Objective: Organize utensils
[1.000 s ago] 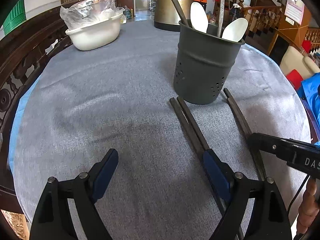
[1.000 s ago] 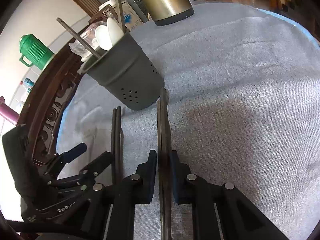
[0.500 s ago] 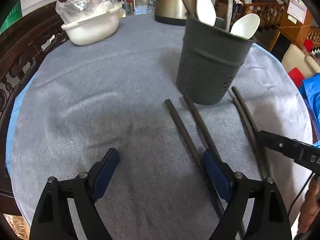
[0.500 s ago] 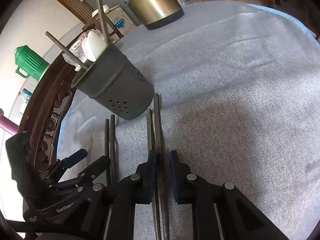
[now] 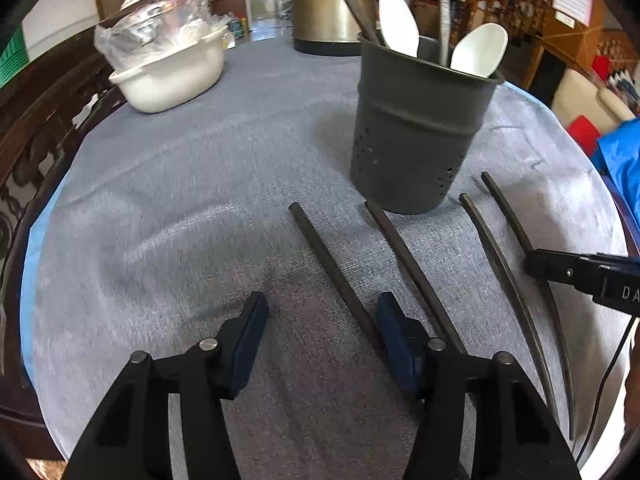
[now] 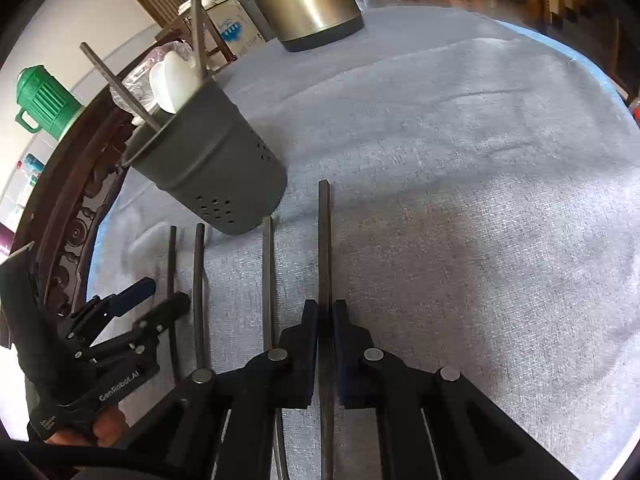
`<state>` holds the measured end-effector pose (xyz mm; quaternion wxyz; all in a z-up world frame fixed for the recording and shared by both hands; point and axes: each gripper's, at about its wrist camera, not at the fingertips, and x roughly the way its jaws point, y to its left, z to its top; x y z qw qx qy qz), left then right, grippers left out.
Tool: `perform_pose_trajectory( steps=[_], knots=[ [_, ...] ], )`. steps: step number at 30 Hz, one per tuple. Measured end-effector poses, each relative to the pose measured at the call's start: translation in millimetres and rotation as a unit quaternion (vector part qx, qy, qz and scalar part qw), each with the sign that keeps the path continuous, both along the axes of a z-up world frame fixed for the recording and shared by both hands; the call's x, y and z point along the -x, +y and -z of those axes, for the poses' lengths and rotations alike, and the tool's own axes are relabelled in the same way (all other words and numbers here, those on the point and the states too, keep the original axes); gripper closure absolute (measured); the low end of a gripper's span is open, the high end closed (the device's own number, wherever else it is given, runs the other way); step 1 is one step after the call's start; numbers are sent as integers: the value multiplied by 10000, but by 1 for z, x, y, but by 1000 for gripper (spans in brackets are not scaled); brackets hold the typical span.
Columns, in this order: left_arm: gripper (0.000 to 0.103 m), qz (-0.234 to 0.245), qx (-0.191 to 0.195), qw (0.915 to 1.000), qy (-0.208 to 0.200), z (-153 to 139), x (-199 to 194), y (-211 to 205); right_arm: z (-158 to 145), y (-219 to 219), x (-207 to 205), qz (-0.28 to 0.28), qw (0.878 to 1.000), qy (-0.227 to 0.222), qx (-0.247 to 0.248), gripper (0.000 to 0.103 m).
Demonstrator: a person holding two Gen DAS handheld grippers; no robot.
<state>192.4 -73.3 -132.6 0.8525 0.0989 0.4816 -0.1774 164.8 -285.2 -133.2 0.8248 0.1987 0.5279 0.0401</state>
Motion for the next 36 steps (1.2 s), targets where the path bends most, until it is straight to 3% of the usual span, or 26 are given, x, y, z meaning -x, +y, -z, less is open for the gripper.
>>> perform_pose_trajectory(
  steps=[7,12,18,22,24,32,36],
  knots=[
    [44,401,152,9987,262,-1,-14,7,-1,4,-21,-69,9997,243,-68,92],
    [43,177,427,9973,563,-3,-36,16,0,5,-47,-116,9994,330,39,92],
    [44,-8,334,9973,658,-3,-47,11,-3,15,-53,-346,9975,380,484,96],
    [64,-110,49,9983,576,-1,-43,-1,-4,17,-49,-380,9970,357,569,97],
    [84,-67,117,9979,641,-1,-43,-2,-5,13,-43,-316,9974,392,513,97],
    [83,374,-39,9960,814,-6,-36,-4,-2,-10,-32,-186,9957,789,448,95],
    [63,335,-35,9952,916,-5,-57,-9,0,-11,-46,-69,9950,918,393,95]
  ],
)
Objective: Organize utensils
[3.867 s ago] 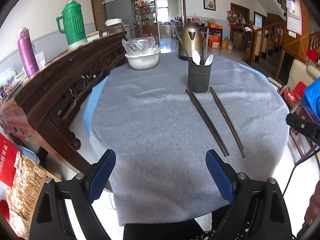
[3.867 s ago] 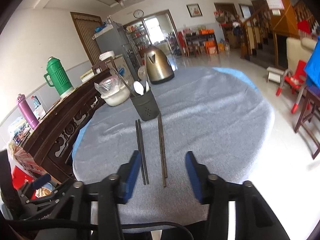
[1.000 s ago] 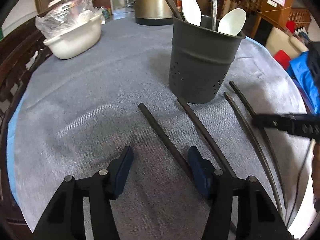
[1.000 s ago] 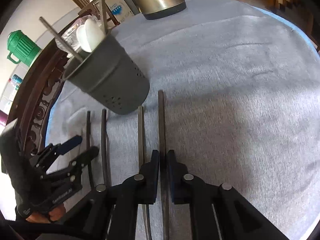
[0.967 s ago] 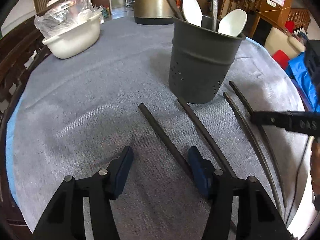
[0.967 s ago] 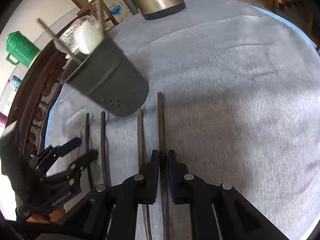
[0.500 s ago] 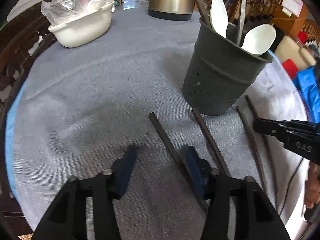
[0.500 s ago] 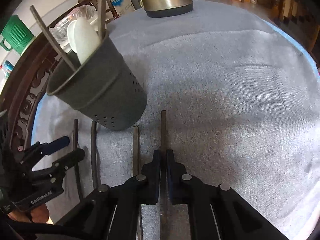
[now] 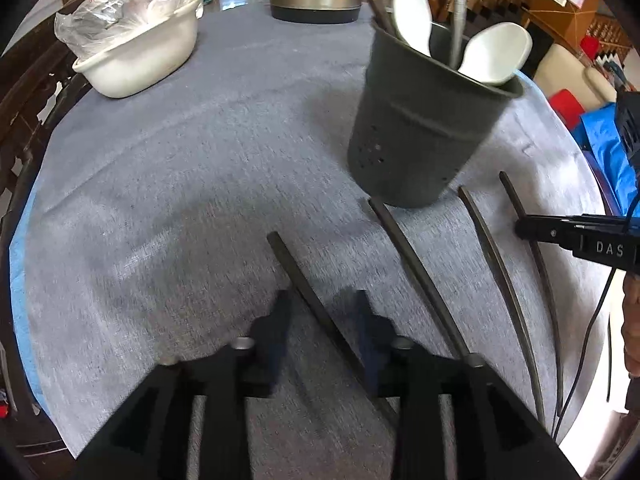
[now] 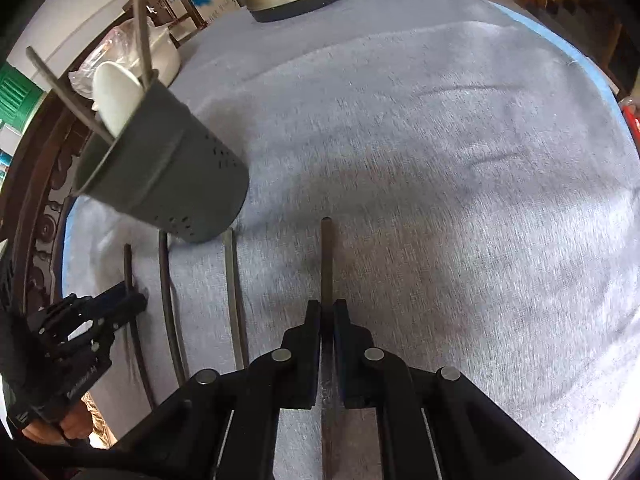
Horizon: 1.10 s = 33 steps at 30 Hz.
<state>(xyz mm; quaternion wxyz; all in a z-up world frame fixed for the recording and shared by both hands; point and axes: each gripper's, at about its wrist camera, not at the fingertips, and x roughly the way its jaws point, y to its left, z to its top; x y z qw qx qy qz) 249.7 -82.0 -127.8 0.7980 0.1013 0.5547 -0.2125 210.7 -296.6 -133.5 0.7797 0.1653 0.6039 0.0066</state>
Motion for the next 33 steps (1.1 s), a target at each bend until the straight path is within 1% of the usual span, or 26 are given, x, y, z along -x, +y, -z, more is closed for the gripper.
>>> perform_pose_trajectory(
  steps=[5,7,8,10,12,14,16,19,22,24,25,28,30,31,33],
  knots=[
    [63,-317,241,9992,92,0,-19,3,1,7,-12,-137,9995,-68,269,95],
    [80,-337,187,9993,1,-1,-23,6,-1,12,-14,-217,9990,-163,360,96],
    [87,-319,160,9994,-48,0,-24,7,-1,13,-14,-250,9987,-206,388,97],
    [91,-397,303,9987,-30,4,-26,15,-2,14,-10,-262,9984,-304,396,97],
    [96,-473,387,9981,-20,3,-25,21,-7,15,0,-236,9983,-457,288,97],
    [96,-517,401,9978,-141,0,-21,28,-17,14,10,-240,9973,-665,197,97],
    [96,-525,498,9970,-262,-11,-13,33,-30,14,18,-264,9956,-882,161,97],
    [96,-490,580,9955,-564,-36,2,37,-52,11,29,-262,9929,-1155,103,97],
    [96,-439,786,9920,-885,-65,18,37,-78,7,40,-253,9881,-1515,-50,97],
    [96,-413,973,9876,-1163,-91,28,35,-95,5,48,-207,9829,-1824,-130,97],
    [96,-404,1104,9837,-1360,-107,33,36,-106,5,52,-183,9784,-2050,-194,97],
    [96,-408,1393,9720,-1849,-144,44,36,-133,7,63,-87,9648,-2605,-345,97],
    [96,-483,1588,9624,-2151,-158,45,39,-150,5,68,56,9511,-3052,-481,97],
    [96,-534,1683,9576,-2277,-166,45,39,-156,5,68,120,9459,-3200,-532,97],
    [96,-659,1833,9471,-2552,-182,46,39,-173,5,69,320,9299,-3611,-613,97]
  ],
)
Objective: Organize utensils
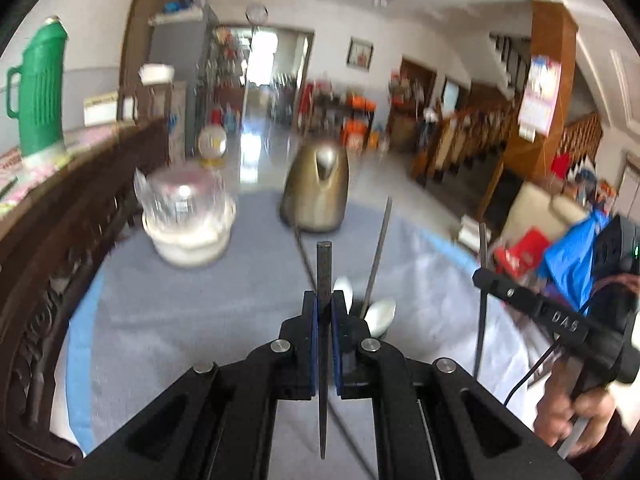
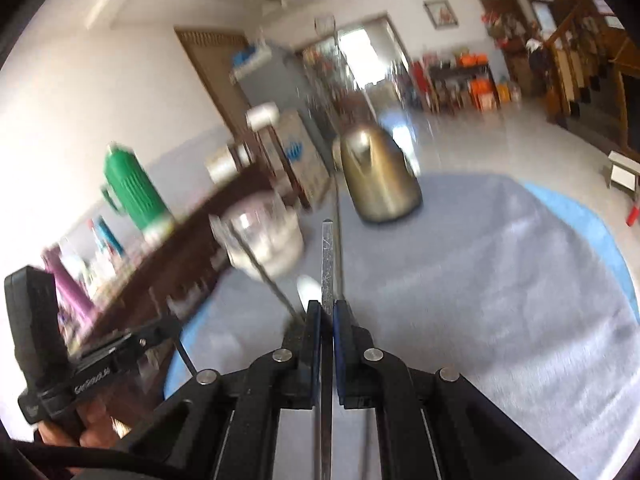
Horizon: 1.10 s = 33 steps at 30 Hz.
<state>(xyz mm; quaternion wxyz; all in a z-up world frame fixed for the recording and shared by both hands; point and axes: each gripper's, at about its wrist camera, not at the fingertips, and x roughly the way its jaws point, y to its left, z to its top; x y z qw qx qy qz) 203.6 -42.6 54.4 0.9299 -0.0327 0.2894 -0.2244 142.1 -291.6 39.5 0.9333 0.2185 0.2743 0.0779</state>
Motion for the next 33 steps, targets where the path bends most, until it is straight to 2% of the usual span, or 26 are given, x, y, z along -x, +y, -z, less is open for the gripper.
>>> perform_pose_trajectory(
  steps=[4,10,14,17,21,28,33],
  knots=[
    [96,-150,224,9992,-294,-14,-12,5,-20,2,-4,360,9968,-680,-198,97],
    [96,-186,562,9957,-710,-52,-9,6,-48,5,-11,921,9826,-1598,-241,97],
    [96,-327,737,9910,-1070,-66,-10,3,-58,13,-22,1339,9717,-1942,-143,97],
    [96,-356,845,9875,-1279,-67,-14,-1,-61,25,-31,1542,9658,-2085,44,97],
    [96,-391,844,9862,-1368,-54,-24,-10,-57,40,-49,1640,9614,-2163,448,97],
    [96,-408,773,9916,-948,-21,-41,-16,-37,61,-68,1495,9646,-2008,826,97],
    [96,-412,684,9940,-748,-7,-42,-21,-32,52,-61,1576,9651,-1943,781,96]
  ],
)
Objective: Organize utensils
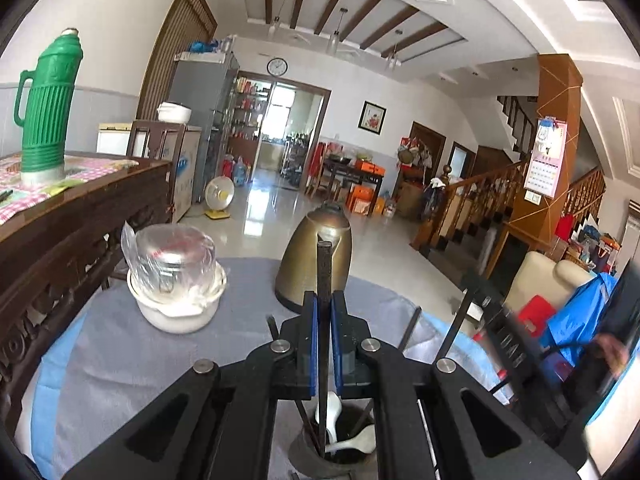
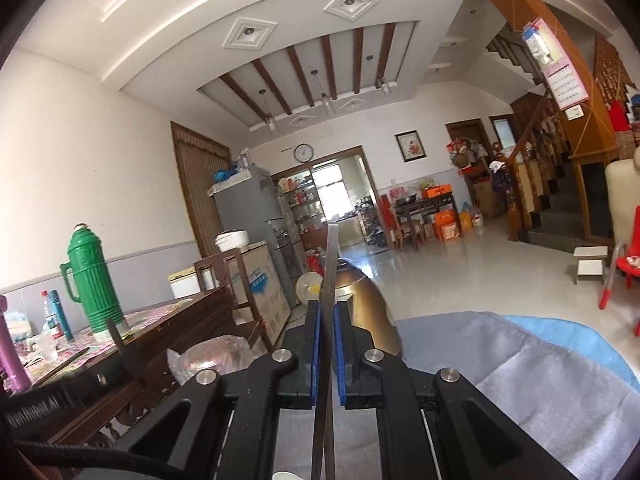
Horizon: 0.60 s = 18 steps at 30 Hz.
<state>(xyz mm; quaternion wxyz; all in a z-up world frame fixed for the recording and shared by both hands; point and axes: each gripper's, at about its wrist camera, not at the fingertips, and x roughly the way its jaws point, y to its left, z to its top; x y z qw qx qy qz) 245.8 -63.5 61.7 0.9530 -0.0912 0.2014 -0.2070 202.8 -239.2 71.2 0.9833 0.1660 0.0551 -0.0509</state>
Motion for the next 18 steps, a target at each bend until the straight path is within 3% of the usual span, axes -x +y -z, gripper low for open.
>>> perform_pose_trajectory(
  steps=[3,7,18],
  knots=[
    [96,-9,-77,9999,-64,0,5,-5,-6,-4,1,80,9999,-83,-103,97],
    [96,-10,-120,9999,-90,-2,7,-9,-8,-2,0,217,9995,-179,119,97],
    [96,193,-342,9990,217,18,11,-12,21,3,-6,-91,9996,279,26,97]
  ],
)
